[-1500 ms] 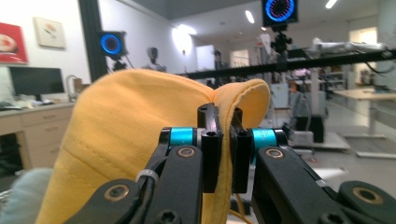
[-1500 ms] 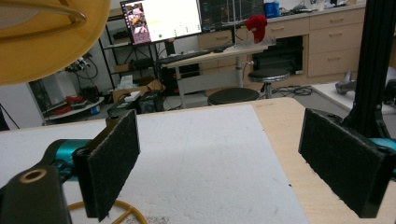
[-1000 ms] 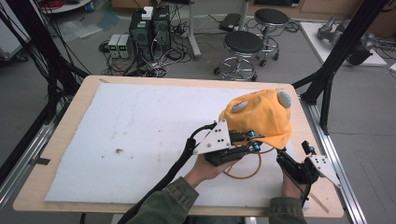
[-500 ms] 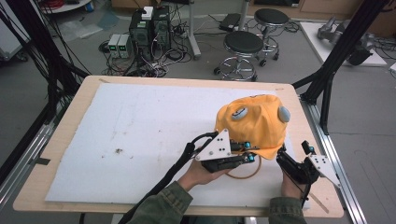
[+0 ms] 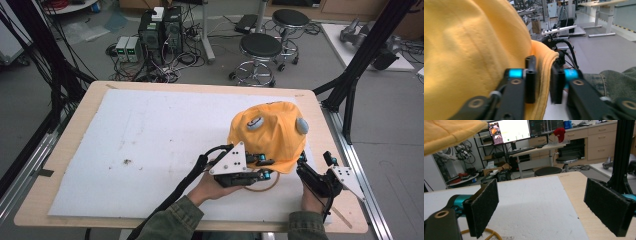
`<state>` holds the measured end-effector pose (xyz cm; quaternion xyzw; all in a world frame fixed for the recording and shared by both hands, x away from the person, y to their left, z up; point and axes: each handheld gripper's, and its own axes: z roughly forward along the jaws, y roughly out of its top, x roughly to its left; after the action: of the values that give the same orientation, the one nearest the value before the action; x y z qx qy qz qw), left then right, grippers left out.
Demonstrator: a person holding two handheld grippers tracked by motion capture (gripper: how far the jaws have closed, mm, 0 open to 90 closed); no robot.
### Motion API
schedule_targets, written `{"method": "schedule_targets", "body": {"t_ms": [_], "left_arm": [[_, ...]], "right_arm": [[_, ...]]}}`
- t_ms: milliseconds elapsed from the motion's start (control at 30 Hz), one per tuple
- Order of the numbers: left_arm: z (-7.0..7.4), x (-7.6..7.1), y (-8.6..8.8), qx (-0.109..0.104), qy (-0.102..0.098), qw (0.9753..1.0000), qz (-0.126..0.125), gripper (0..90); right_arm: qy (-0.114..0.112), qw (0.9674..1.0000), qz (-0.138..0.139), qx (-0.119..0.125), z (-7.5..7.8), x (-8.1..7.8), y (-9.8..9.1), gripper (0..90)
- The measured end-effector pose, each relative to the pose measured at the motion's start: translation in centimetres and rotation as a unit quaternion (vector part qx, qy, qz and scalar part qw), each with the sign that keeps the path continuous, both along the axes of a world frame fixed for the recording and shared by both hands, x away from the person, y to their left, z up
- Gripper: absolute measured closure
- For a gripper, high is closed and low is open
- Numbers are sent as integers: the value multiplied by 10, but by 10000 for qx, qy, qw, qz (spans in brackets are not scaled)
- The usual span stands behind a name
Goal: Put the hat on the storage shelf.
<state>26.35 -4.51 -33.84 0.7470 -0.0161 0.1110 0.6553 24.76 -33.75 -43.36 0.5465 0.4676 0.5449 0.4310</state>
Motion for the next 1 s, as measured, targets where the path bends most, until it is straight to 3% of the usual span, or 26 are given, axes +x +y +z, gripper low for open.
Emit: {"method": "schedule_targets", "body": {"t_ms": [133, 300, 467, 667, 1000], "left_arm": [[-1, -5, 0, -90, -10, 9998, -160, 573], [-2, -6, 1, -220, -25, 9995, -205, 512], [-1, -8, 4, -426, -11, 9990, -127, 463], [2, -9, 10, -647, 156, 9977, -131, 443], [15, -10, 30, -1036, 135, 9945, 86, 392]], "right_arm": [[-2, 10000, -19, 45, 0, 0, 0, 114], [7, 10000, -7, 59, 0, -1, 0, 114], [-7, 10000, -18, 41, 0, 0, 0, 114], [0, 10000, -6, 55, 0, 0, 0, 114], [15, 10000, 14, 39, 0, 1, 0, 114]]}}
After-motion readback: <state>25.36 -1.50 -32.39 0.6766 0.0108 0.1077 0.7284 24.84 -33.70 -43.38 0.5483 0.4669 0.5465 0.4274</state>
